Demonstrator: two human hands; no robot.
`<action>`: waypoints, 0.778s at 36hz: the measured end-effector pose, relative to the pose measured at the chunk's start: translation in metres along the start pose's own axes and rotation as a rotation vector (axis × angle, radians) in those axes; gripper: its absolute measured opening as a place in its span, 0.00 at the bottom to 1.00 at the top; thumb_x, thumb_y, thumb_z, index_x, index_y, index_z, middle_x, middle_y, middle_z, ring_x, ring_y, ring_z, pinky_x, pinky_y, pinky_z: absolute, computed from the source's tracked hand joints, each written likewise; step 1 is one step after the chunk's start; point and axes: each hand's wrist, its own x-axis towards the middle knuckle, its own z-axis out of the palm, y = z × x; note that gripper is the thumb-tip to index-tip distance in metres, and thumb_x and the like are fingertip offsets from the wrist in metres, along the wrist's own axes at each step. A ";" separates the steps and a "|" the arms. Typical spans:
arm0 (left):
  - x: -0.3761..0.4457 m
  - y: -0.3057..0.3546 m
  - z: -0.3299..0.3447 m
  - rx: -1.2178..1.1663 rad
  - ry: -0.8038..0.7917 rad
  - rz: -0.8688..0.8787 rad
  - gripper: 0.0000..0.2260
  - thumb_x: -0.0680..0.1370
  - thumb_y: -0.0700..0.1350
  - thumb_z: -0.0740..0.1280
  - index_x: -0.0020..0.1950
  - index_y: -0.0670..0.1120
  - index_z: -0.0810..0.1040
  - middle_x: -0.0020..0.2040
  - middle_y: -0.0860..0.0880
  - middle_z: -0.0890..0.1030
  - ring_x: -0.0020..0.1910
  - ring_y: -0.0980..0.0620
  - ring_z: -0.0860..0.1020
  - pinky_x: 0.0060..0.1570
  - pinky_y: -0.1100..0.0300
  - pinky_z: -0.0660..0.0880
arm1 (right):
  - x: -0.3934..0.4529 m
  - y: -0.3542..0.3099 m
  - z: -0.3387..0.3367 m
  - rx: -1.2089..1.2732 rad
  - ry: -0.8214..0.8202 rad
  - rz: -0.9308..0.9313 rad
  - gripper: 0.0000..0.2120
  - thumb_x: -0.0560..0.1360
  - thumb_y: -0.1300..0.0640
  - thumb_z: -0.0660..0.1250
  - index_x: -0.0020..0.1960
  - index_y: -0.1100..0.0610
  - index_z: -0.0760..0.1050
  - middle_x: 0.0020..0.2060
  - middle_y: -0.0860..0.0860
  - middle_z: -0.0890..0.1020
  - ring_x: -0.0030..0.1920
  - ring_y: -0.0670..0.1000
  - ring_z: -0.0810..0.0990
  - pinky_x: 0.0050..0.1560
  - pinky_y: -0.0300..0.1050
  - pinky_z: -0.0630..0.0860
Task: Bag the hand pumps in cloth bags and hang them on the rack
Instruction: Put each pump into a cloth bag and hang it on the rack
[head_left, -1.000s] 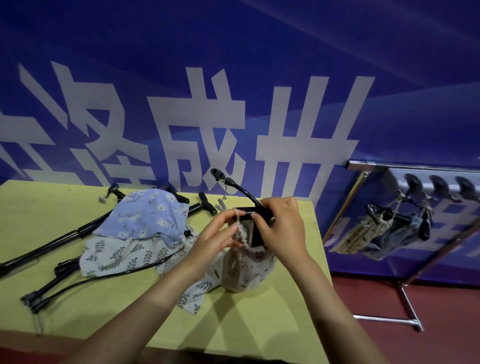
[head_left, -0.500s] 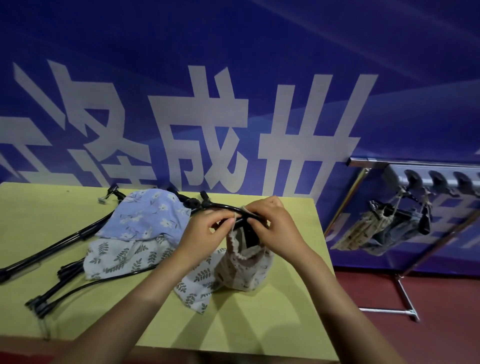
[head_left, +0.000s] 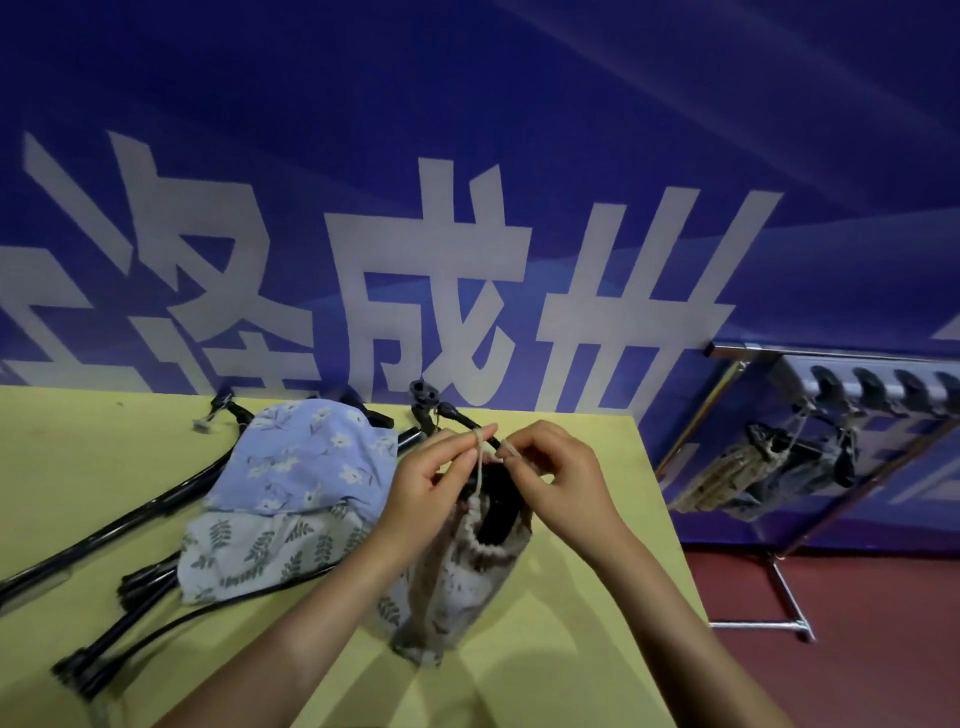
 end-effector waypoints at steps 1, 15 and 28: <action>0.002 -0.001 -0.003 -0.005 -0.010 -0.005 0.12 0.78 0.48 0.62 0.60 0.59 0.77 0.50 0.55 0.80 0.51 0.56 0.79 0.49 0.62 0.76 | 0.000 -0.003 0.002 0.030 -0.035 0.026 0.04 0.74 0.57 0.67 0.45 0.51 0.81 0.40 0.45 0.80 0.41 0.48 0.79 0.44 0.43 0.77; 0.012 -0.009 -0.008 -0.167 -0.152 -0.133 0.10 0.79 0.45 0.62 0.56 0.52 0.81 0.53 0.55 0.83 0.45 0.55 0.82 0.35 0.62 0.80 | -0.009 -0.008 0.019 0.340 -0.024 0.343 0.04 0.76 0.59 0.67 0.43 0.56 0.79 0.41 0.55 0.79 0.43 0.53 0.77 0.48 0.49 0.73; 0.020 -0.009 0.034 -0.053 -0.345 0.131 0.17 0.74 0.47 0.61 0.60 0.63 0.77 0.46 0.52 0.80 0.45 0.55 0.76 0.46 0.66 0.72 | -0.020 -0.002 -0.036 0.810 0.026 0.441 0.05 0.69 0.61 0.61 0.34 0.58 0.67 0.27 0.48 0.64 0.28 0.45 0.60 0.31 0.37 0.60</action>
